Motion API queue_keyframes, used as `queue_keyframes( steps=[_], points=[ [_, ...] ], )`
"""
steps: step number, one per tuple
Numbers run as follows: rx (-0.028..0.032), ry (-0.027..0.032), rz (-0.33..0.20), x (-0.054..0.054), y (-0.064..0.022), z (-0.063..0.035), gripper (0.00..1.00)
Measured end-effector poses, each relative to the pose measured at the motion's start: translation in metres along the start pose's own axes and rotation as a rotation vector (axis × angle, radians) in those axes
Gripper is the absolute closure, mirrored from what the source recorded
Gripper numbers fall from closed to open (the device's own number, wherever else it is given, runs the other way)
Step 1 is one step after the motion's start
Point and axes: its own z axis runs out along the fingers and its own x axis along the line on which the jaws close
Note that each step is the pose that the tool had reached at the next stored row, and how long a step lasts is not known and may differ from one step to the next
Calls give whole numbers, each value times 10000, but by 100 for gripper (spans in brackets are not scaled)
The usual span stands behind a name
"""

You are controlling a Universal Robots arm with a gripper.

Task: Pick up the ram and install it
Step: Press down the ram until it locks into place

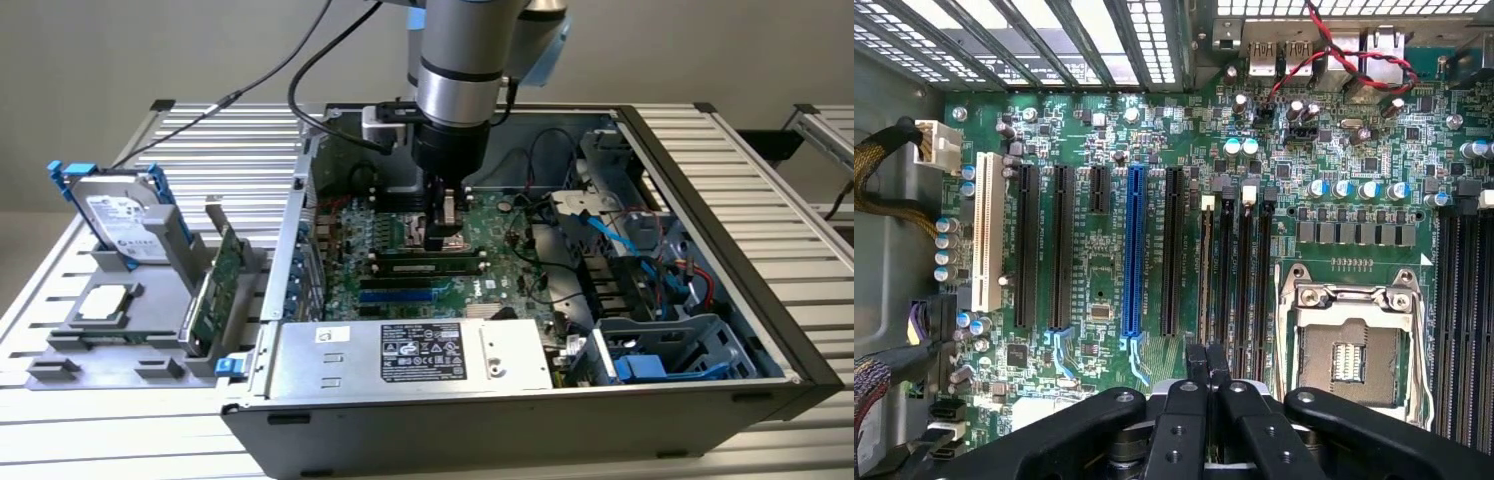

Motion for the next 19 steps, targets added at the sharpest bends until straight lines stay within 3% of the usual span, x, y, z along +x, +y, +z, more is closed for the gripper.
queue_keyframes(
  steps=[9, 12, 19],
  points=[
    [-1, -2, 0, 0, 0, 0, 89],
    [-60, -3, 3, 5, 0, 3, 89],
    [-143, -80, 990, 5, 0, 2, 89]
  ],
)
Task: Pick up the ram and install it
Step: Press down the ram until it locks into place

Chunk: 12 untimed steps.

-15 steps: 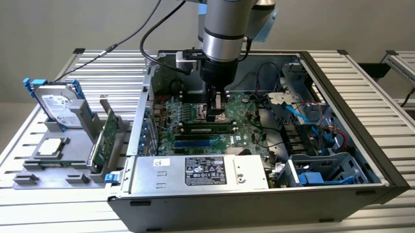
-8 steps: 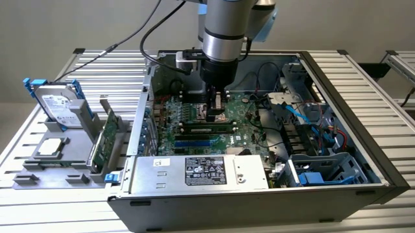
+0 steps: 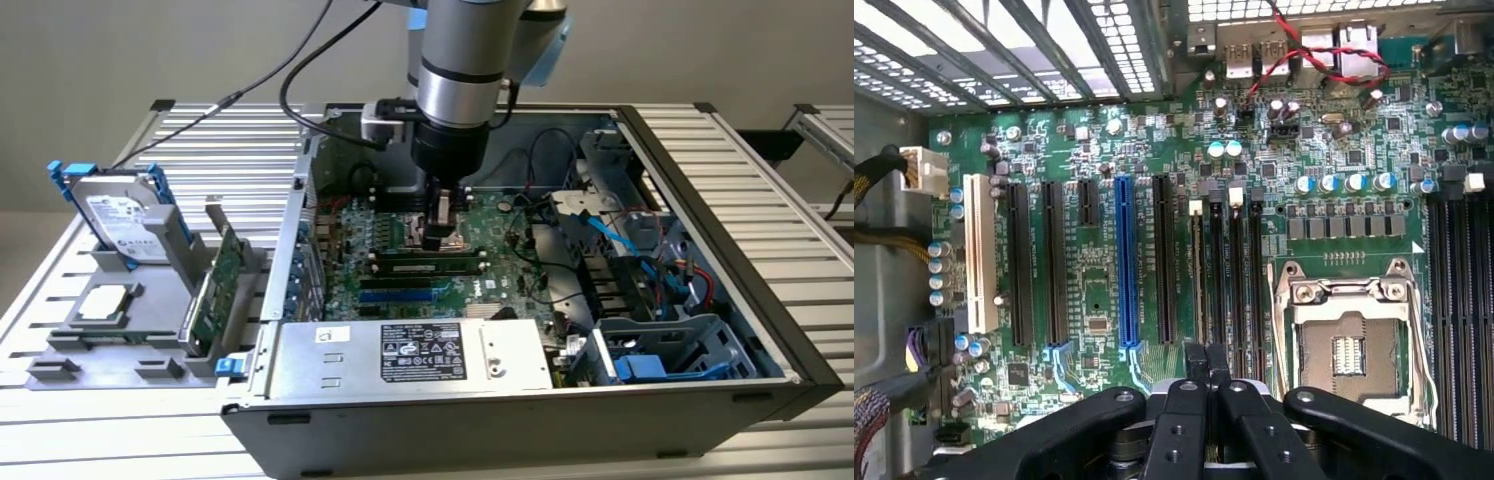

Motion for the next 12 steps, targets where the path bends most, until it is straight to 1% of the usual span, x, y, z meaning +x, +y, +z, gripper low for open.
queue_keyframes(
  steps=[7, 12],
  points=[
    [-65, -49, 875, 1, 0, -4, 89],
    [-117, -103, 1560, 1, 1, -9, 89]
  ],
)
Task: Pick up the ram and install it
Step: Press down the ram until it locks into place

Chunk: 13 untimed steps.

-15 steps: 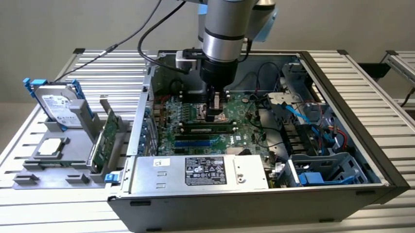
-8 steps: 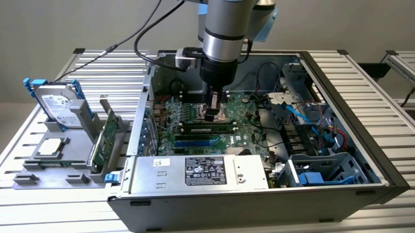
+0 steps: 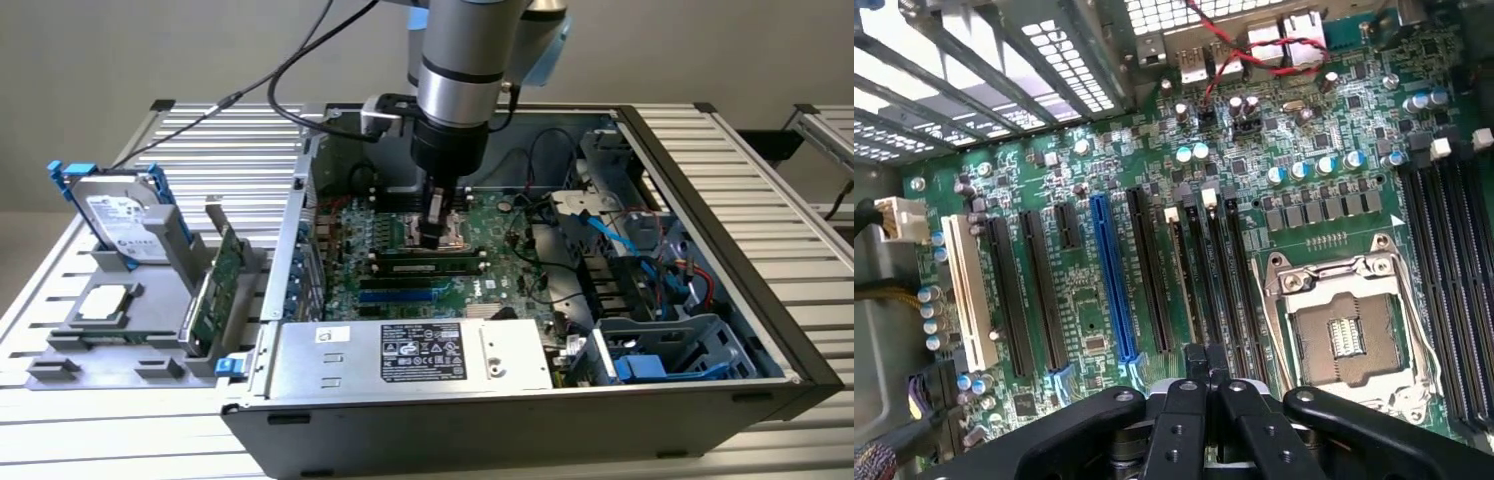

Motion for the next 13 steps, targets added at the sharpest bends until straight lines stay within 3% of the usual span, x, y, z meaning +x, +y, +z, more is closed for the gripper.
queue_keyframes(
  steps=[13],
  points=[
    [-146, -153, 1870, 1, 1, -14, 89]
  ],
)
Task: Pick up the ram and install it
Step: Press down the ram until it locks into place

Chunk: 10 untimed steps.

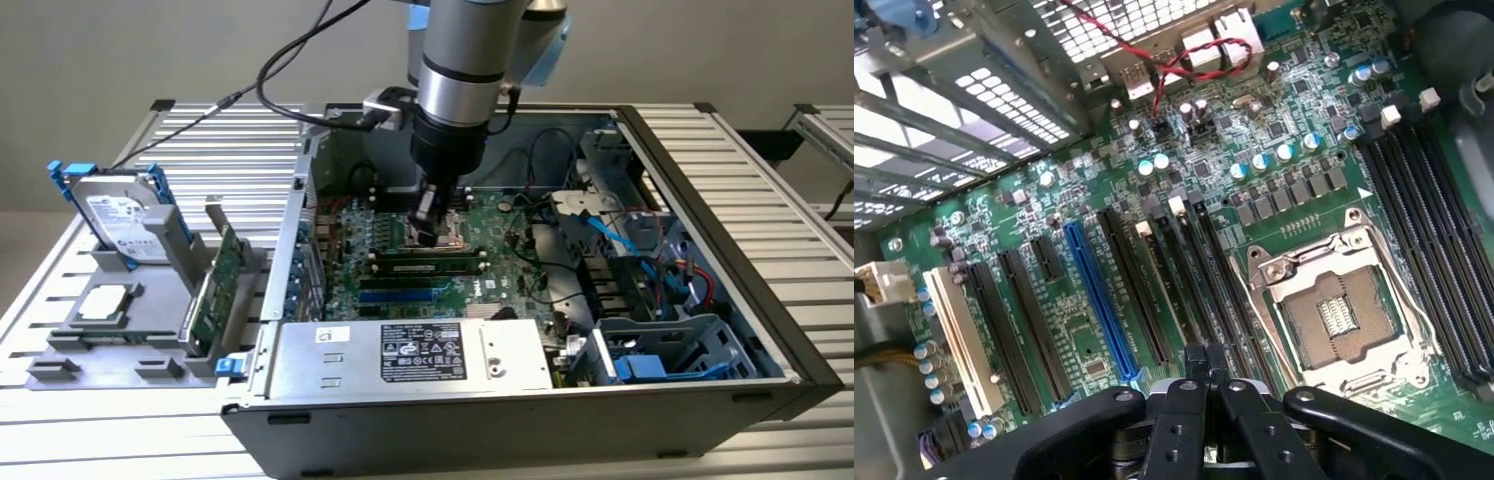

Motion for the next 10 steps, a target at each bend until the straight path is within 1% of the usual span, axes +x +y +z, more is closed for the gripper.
queue_keyframes(
  steps=[3, 5, 8, 9, 10],
  points=[
    [-20, -13, 355, 0, 0, -2, 89],
    [-21, 2, 560, 1, 0, -6, 89],
    [-3, 63, 827, 1, 0, -11, 89],
    [10, 97, 908, 1, 1, -12, 89],
    [29, 143, 989, 1, 1, -14, 89]
  ],
)
